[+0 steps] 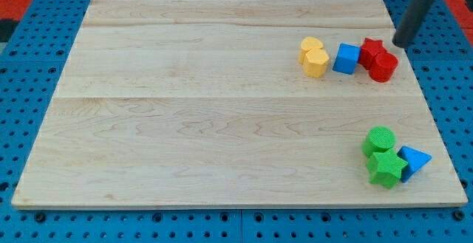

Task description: Push the blue cube closer to green circle

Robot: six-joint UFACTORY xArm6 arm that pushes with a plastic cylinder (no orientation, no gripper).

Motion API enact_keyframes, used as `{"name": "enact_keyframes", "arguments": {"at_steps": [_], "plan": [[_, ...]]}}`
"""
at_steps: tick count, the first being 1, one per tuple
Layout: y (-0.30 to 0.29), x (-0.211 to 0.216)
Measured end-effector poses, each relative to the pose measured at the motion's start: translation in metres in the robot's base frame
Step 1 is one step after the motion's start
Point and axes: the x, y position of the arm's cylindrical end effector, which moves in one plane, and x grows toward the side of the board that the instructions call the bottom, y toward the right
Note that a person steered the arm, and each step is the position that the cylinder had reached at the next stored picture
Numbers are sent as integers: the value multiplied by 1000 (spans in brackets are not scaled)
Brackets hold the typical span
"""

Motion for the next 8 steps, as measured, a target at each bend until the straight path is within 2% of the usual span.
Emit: {"name": "enact_keyframes", "arguments": {"at_steps": [1,3,8], "plan": [[-20,-27],[-68,-31],[-75,-14]]}}
